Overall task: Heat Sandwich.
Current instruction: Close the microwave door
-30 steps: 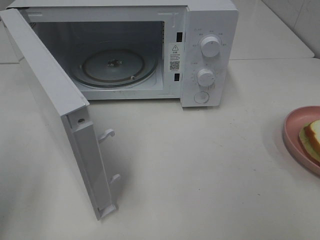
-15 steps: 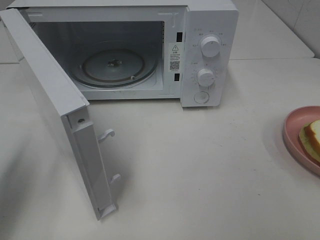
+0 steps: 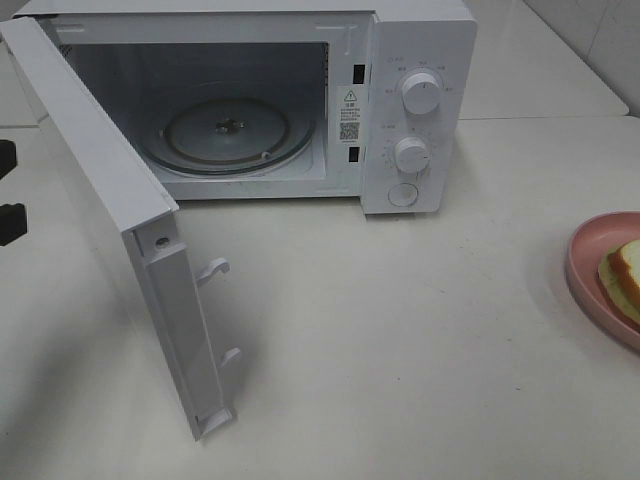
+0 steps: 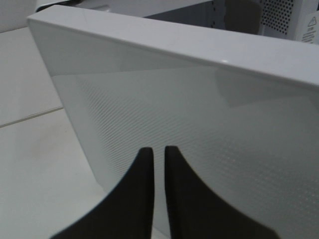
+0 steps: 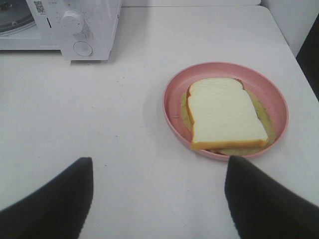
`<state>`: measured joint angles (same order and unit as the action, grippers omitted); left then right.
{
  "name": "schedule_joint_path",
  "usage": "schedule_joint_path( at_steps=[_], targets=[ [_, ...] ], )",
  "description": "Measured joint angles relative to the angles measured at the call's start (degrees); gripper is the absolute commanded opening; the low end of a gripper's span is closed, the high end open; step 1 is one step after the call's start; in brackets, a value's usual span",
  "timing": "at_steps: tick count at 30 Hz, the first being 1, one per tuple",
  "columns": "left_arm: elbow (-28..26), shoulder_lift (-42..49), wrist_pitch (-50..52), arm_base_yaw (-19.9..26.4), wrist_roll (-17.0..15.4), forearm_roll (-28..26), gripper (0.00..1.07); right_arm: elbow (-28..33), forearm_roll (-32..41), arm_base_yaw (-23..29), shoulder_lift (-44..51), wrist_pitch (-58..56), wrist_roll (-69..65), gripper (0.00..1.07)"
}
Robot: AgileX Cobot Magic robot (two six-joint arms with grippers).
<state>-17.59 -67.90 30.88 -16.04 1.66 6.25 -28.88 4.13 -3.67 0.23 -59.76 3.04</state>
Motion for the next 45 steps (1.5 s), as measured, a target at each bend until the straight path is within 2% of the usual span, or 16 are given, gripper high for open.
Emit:
schedule_joint_path(
  at_steps=[10, 16, 19, 21, 24, 25, 26, 28, 29, 30, 31, 33, 35, 36, 45],
  targets=[
    [0.00, -11.46, 12.43, -5.56, 0.17, -2.69, 0.00, 0.00, 0.00, 0.00, 0.00, 0.00, 0.00, 0.71],
    [-1.55, -15.87, 14.09, -8.37, 1.43, -3.44, 0.00, 0.00, 0.00, 0.00, 0.00, 0.00, 0.00, 0.71],
    [-3.95, -17.88, 14.44, -9.91, 5.04, -4.47, 0.00, 0.00, 0.00, 0.00, 0.00, 0.00, 0.00, 0.71],
    [-4.70, -18.39, 14.50, -10.31, 6.19, -5.04, 0.00, 0.00, 0.00, 0.00, 0.00, 0.00, 0.00, 0.71],
    [-7.79, -20.63, 14.61, -11.97, 10.89, -8.25, 0.00, 0.00, 0.00, 0.00, 0.00, 0.00, 0.00, 0.71],
    [-7.79, -20.63, 14.61, -11.97, 10.89, -8.25, 0.00, 0.00, 0.00, 0.00, 0.00, 0.00, 0.00, 0.71],
    [-8.71, -21.37, 14.61, -12.55, 12.43, -9.22, 0.00, 0.00, 0.00, 0.00, 0.00, 0.00, 0.00, 0.71],
    [-11.40, -23.49, 14.61, -14.50, 17.59, -11.86, 0.00, 0.00, 0.00, 0.00, 0.00, 0.00, 0.00, 0.71],
    [-12.20, -24.12, 14.61, -15.07, 19.19, -12.78, 0.00, 0.00, 0.00, 0.00, 0.00, 0.00, 0.00, 0.71],
    [-12.20, -24.12, 14.61, -15.07, 19.19, -12.78, 0.00, 0.00, 0.00, 0.00, 0.00, 0.00, 0.00, 0.71],
    [-14.21, -25.61, 14.61, -16.44, 23.32, -14.67, 0.00, 0.00, 0.00, 0.00, 0.00, 0.00, 0.00, 0.71],
    [-16.21, -27.04, 14.61, -17.53, 26.47, -17.07, 0.00, 0.00, 0.00, 0.00, 0.00, 0.00, 0.00, 0.71],
    [-16.96, -27.62, 14.61, -17.82, 27.27, -18.16, 0.00, 0.00, 0.00, 0.00, 0.00, 0.00, 0.00, 0.71],
    [-18.68, -28.82, 14.84, -18.28, 27.85, -20.40, 0.00, 0.00, 0.00, 0.00, 0.00, 0.00, 0.00, 0.71],
    [-26.24, -34.15, 16.39, -18.56, 26.47, -27.56, 0.00, 0.00, 0.00, 0.00, 0.00, 0.00, 0.00, 0.71]
  ],
)
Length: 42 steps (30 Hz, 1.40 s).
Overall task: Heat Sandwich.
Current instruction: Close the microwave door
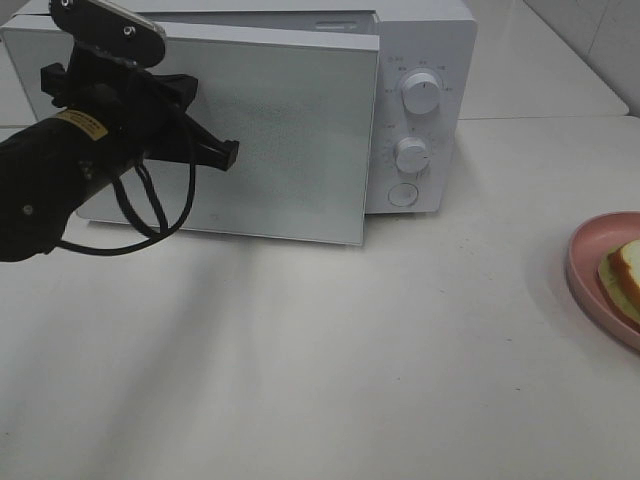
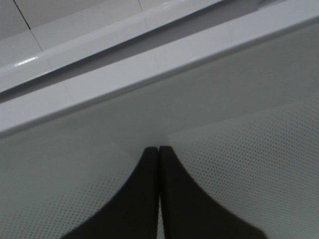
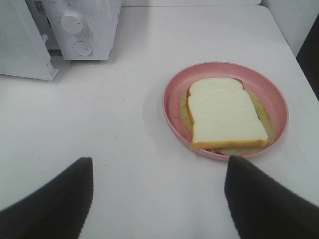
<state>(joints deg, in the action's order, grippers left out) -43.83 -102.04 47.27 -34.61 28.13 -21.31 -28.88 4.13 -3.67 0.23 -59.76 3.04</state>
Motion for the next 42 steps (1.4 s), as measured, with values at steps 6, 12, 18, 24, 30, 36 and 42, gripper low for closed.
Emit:
schedule_joint_path(
  at_steps=[6, 12, 18, 24, 30, 36, 42],
  targets=[
    [-3.84, -3.32, 2.86, -1.89, -1.15, -5.33, 0.00, 0.00, 0.00, 0.00, 0.00, 0.00, 0.00, 0.71],
    [-6.47, -6.88, 4.58, -4.18, -1.89, -10.60, 0.00, 0.00, 0.00, 0.00, 0.00, 0.00, 0.00, 0.71],
    [-8.77, -9.22, 4.98, -5.21, -5.04, -12.38, 0.00, 0.00, 0.00, 0.00, 0.00, 0.00, 0.00, 0.71],
    [-10.54, -10.54, 4.93, -5.61, -5.44, -13.24, 0.00, 0.00, 0.00, 0.00, 0.00, 0.00, 0.00, 0.71],
    [-12.20, -11.52, 4.76, -5.56, -5.44, -13.52, 0.00, 0.00, 0.00, 0.00, 0.00, 0.00, 0.00, 0.69],
    [-13.24, -12.38, 4.18, -5.61, -5.67, -12.78, 0.00, 0.00, 0.00, 0.00, 0.00, 0.00, 0.00, 0.69],
    [-13.41, -12.49, 4.01, -5.61, -6.30, -11.86, 0.00, 0.00, 0.00, 0.00, 0.00, 0.00, 0.00, 0.69]
  ],
)
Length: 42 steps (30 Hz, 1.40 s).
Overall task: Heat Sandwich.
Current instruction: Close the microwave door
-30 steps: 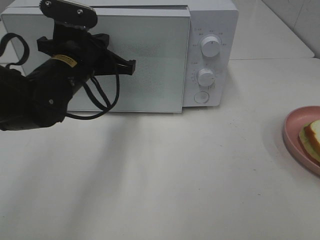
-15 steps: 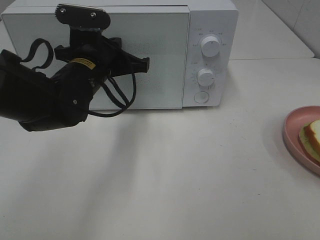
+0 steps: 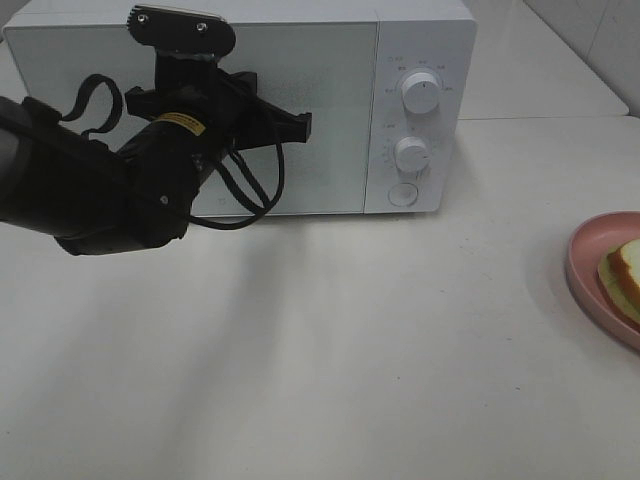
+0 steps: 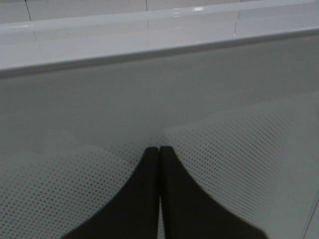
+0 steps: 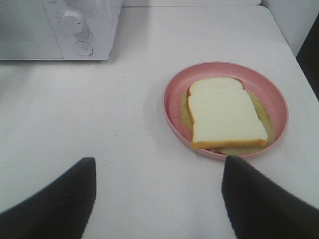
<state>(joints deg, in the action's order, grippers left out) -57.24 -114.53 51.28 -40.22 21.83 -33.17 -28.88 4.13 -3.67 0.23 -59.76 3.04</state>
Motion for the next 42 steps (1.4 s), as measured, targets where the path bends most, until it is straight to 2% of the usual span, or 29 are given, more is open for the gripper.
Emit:
schedule_joint_path(
  at_steps=[12, 18, 26, 30, 36, 39, 40, 42],
  targets=[
    [-0.11, 0.00, -0.46, 0.00, -0.34, 0.34, 0.00, 0.00, 0.00, 0.00, 0.00, 0.00, 0.00, 0.69],
    [-0.34, 2.12, -5.73, 0.29, -1.66, 0.00, 0.00, 0.00, 0.00, 0.00, 0.00, 0.00, 0.00, 0.69],
    [4.70, 8.94, -8.77, 2.18, -2.52, -2.81, 0.00, 0.00, 0.00, 0.00, 0.00, 0.00, 0.00, 0.69],
    [9.11, 14.32, -14.95, 2.23, -5.27, -2.75, 0.00, 0.00, 0.00, 0.00, 0.00, 0.00, 0.00, 0.69],
    [11.75, 18.79, -24.06, 2.23, -6.30, -2.46, 0.00, 0.00, 0.00, 0.00, 0.00, 0.00, 0.00, 0.69],
    [12.49, 22.75, -32.54, 2.23, -6.42, 0.34, 0.00, 0.00, 0.00, 0.00, 0.00, 0.00, 0.00, 0.69],
    [12.49, 22.75, -32.54, 2.23, -6.42, 0.34, 0.00, 0.00, 0.00, 0.00, 0.00, 0.00, 0.00, 0.69],
    [12.49, 25.84, -39.65, 2.23, -6.42, 3.95, 0.00, 0.00, 0.00, 0.00, 0.00, 0.00, 0.00, 0.69]
  ],
)
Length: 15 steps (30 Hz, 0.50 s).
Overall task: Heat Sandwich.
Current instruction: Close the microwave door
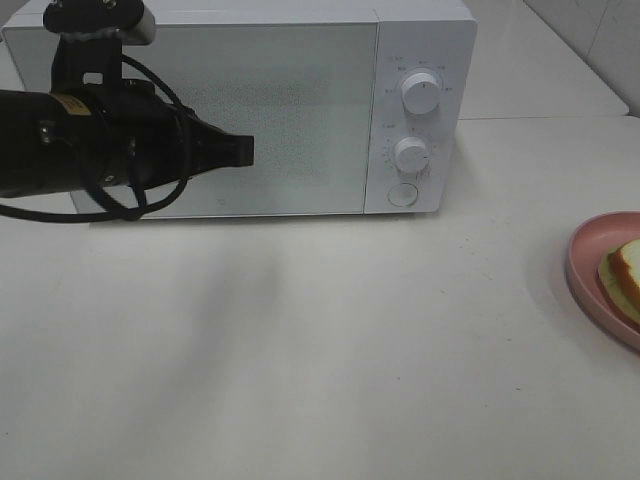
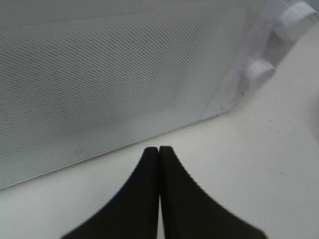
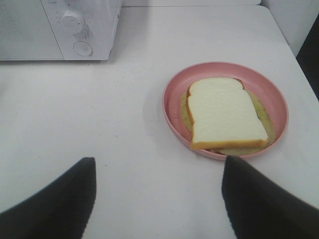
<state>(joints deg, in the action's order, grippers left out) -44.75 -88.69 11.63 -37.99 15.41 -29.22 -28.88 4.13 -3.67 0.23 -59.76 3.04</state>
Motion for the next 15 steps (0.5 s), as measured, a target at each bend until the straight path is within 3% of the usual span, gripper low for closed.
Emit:
schedule_joint_path(
  at_steps=[10, 15],
  targets=[
    [0.11, 11.92, -23.49, 0.46, 0.00, 5.56, 0.00, 0.00, 0.00, 0.00, 0.00, 0.00, 0.00, 0.69],
    [0.11, 18.11, -35.47, 4.64, -0.34, 6.82, 0.00, 0.00, 0.00, 0.00, 0.00, 0.00, 0.00, 0.69]
  ],
)
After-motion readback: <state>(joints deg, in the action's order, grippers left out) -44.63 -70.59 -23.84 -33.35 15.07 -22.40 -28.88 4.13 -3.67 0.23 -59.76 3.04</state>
